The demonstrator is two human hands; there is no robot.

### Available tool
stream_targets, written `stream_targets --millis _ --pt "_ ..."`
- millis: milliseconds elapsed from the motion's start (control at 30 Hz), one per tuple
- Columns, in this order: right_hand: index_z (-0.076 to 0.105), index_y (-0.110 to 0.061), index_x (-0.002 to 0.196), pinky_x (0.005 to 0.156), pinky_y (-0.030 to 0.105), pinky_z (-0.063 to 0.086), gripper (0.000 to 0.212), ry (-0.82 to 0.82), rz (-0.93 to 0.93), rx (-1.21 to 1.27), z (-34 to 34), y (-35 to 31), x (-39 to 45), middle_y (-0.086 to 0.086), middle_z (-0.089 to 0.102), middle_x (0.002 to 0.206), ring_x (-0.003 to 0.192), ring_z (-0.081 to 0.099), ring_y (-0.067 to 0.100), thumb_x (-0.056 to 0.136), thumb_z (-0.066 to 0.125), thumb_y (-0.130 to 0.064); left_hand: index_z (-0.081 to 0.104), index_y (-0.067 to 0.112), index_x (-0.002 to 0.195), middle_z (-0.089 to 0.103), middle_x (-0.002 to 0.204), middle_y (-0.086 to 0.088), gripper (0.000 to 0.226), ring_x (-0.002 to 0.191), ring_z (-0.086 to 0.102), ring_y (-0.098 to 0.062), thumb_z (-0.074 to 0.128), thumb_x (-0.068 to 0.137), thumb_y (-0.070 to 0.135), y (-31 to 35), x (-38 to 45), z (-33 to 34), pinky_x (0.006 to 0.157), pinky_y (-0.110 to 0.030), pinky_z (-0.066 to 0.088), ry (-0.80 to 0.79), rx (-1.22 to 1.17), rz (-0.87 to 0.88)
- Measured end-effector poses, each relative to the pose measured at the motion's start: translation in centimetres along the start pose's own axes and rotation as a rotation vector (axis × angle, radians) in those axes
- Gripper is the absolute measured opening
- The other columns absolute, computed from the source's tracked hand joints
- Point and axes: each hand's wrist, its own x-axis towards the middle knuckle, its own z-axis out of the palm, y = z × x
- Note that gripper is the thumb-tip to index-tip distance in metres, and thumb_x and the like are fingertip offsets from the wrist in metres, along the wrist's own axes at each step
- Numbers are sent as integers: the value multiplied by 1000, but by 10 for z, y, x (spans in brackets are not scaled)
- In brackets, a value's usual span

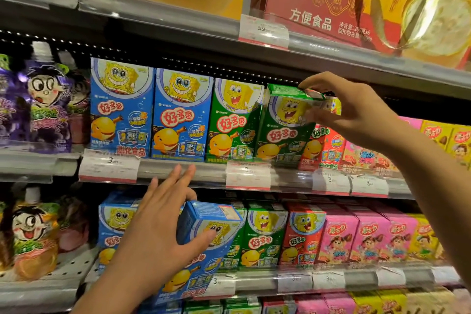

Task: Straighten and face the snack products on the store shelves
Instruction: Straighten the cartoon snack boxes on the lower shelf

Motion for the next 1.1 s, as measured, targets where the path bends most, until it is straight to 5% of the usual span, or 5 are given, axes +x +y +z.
stream_targets --millis 433,667,833,933,1100 --pt "64 -17 128 88 41 43 31 25 -45 -218 11 20 26 6 63 128 118 53 27 99 60 -24 41 44 108 7 163 35 45 153 -1 4 54 80 77 2 0 -1 128 -42 6 14 20 47" --pt "63 -24 122 78 38 42 22 30 -39 -184 13 21 34 -12 55 100 105 52 22 101 59 -24 46 30 138 17 156 41 73 153 1 4 57 82 75 -3 -1 2 127 -34 1 46 22 38" --pt "62 -20 128 86 38 43 33 17 -27 -220 19 23 31 -3 62 121 109 53 23 96 66 -21 47 24 139 15 150 48 78 153 0 4 57 81 75 -5 0 3 127 -37 3 38 26 40" --pt "61 -16 131 102 45 47 37 143 -31 -216 24 16 15 4 59 137 125 54 26 94 65 -20 46 23 140 16 145 50 79 153 -1 4 57 81 74 -6 0 3 126 -36 1 34 25 38" --pt "71 -2 101 81 41 53 16 428 -167 -78 64 -22 -61 10 72 103 95 68 29 94 57 -6 47 23 138 18 146 48 76 152 -1 6 57 81 72 -1 1 1 128 -36 2 31 16 24"
